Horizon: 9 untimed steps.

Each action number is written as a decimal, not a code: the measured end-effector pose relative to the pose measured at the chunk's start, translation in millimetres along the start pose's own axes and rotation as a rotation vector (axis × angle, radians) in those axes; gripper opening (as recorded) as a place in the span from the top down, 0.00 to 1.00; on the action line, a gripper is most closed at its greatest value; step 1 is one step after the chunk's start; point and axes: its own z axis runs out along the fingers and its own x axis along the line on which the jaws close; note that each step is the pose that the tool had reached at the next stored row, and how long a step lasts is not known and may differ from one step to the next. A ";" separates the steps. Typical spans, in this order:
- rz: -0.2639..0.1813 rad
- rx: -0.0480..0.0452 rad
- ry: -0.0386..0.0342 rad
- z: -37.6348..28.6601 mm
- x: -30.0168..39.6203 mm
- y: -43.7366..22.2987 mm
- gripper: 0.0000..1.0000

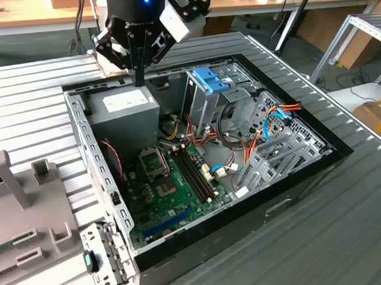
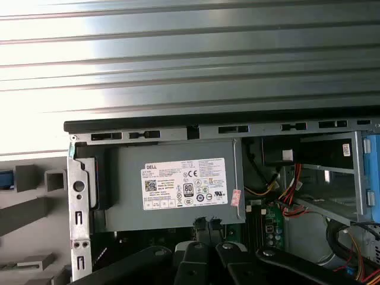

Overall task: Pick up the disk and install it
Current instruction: 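Reach for the disk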

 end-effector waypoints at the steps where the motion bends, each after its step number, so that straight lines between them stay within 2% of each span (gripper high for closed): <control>1: 0.000 0.0000 0.0000 0.0 0.0 0.0 0.89; 9: 0.000 0.0000 0.0000 0.0 0.0 0.0 0.89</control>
